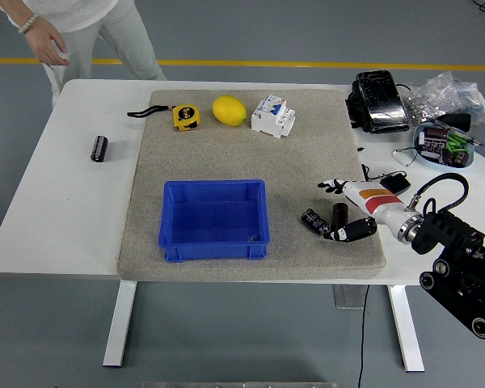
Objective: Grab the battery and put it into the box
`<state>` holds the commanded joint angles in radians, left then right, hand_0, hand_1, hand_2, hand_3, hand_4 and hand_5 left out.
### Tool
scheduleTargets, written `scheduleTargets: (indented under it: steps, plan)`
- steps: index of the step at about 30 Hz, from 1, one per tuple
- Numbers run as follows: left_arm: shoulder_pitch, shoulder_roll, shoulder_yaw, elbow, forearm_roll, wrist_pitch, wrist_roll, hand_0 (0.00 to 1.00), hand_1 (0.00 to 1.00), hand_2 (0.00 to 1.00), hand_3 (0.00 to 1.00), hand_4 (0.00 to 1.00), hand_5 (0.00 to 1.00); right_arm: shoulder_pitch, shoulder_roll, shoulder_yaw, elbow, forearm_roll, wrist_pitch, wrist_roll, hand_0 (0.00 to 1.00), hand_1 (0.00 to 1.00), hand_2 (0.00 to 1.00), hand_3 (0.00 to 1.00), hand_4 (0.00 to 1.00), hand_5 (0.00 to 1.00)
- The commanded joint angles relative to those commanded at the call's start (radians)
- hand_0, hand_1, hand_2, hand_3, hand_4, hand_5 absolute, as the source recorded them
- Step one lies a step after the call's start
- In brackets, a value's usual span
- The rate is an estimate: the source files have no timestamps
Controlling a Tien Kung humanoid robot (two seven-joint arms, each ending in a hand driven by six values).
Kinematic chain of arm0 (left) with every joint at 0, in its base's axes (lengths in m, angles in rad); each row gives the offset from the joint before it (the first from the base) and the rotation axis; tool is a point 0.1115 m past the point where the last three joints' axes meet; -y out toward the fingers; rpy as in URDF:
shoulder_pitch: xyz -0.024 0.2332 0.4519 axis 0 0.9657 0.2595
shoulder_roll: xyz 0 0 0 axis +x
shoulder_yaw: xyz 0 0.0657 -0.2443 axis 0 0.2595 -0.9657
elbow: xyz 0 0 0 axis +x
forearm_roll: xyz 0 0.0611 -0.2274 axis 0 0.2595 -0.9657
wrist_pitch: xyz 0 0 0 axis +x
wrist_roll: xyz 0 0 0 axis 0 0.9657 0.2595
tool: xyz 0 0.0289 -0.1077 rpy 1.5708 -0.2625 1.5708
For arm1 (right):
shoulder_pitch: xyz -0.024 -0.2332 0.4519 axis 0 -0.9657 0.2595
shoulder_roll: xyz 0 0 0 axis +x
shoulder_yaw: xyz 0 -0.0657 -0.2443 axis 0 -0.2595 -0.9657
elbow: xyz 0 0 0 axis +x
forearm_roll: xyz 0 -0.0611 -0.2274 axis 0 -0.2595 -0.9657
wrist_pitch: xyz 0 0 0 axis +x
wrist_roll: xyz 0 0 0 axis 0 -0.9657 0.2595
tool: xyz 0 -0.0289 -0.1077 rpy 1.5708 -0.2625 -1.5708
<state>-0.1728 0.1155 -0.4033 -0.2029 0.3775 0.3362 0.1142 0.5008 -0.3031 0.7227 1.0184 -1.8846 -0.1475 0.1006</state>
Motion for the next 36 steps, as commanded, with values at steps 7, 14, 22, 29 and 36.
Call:
scheduleTargets:
  steps: [7,14,22,29,36]
  plan:
    - [-0.003,0.001,0.004,-0.002,-0.003,0.000,0.000,0.673,0.610,0.721,0.645,0.666,0.508,0.010,0.013,-0.008,-0.041,-0.010,-0.002,0.004,0.648,0.651,0.702,0.813,0.998,0.294]
    - [-0.005,0.001,0.012,-0.002,-0.015,0.001,-0.004,0.674,0.608,0.720,0.644,0.667,0.508,0.015,0.017,-0.001,-0.080,0.003,-0.007,0.007,0.622,0.644,0.693,0.806,0.998,0.289]
    - [-0.006,0.002,0.011,-0.002,-0.015,0.001,-0.002,0.673,0.607,0.721,0.644,0.668,0.507,0.009,0.015,-0.001,-0.090,0.007,-0.002,0.009,0.596,0.626,0.676,0.789,0.998,0.287]
    - [-0.006,0.000,0.008,-0.003,-0.011,0.001,0.001,0.673,0.606,0.723,0.644,0.667,0.504,0.006,0.017,-0.014,-0.090,0.006,0.001,0.012,0.581,0.609,0.656,0.774,0.998,0.285]
    - [-0.006,-0.003,0.004,-0.001,-0.008,0.002,-0.001,0.672,0.608,0.723,0.648,0.669,0.507,0.013,0.025,-0.017,-0.100,-0.004,0.006,0.012,0.534,0.582,0.641,0.758,0.998,0.283]
